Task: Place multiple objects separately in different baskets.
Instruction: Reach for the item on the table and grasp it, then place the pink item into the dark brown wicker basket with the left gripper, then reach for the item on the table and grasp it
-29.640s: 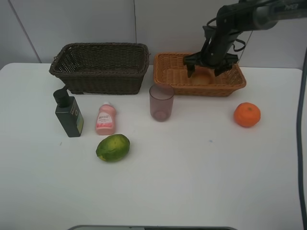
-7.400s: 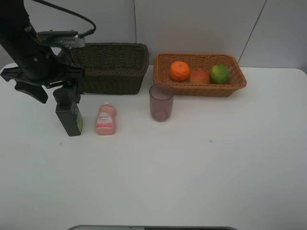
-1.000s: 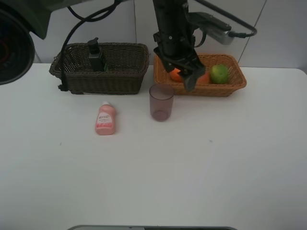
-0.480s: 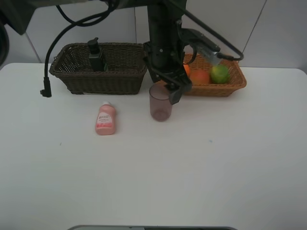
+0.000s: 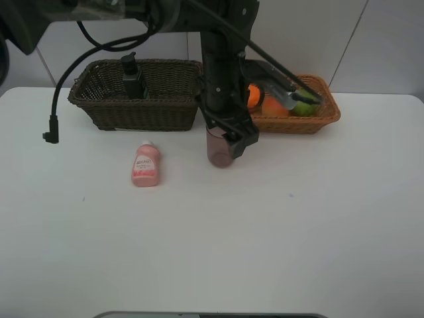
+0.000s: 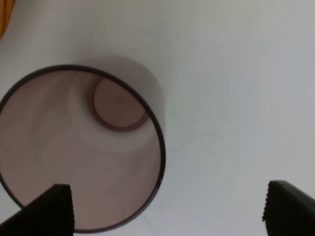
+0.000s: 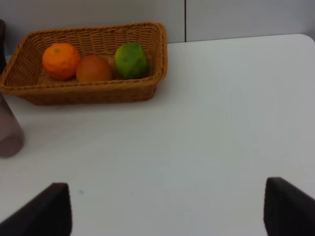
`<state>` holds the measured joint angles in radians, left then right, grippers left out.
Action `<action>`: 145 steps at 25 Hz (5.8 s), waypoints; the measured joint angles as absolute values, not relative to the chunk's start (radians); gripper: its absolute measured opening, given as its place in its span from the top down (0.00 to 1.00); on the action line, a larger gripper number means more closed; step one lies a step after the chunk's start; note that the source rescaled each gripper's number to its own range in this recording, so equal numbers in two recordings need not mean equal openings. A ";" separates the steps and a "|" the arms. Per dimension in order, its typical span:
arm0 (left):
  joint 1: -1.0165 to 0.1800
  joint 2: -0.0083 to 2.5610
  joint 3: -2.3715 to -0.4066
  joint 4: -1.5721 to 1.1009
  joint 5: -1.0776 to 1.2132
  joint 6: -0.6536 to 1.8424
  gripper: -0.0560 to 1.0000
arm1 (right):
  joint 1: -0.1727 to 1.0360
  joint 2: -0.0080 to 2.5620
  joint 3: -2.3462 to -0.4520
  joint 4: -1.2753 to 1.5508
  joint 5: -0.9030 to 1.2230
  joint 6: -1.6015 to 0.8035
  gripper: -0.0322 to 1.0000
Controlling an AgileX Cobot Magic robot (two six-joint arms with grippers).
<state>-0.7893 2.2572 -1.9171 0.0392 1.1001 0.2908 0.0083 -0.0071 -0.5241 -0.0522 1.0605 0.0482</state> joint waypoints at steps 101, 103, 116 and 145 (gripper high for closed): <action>-0.531 2.267 -2.028 0.216 0.934 -0.207 0.95 | 0.008 -0.007 -0.524 -0.052 1.061 0.048 0.38; -0.521 2.277 -2.028 0.216 0.902 -0.207 0.95 | 0.008 -0.007 -0.524 -0.052 1.061 0.048 0.38; -0.507 2.339 -2.028 0.200 0.867 -0.207 0.93 | 0.008 -0.007 -0.524 -0.052 1.061 0.048 0.38; -0.552 2.117 -1.950 0.168 1.152 -0.298 0.02 | 0.008 -0.007 -0.524 -0.052 1.061 0.048 0.38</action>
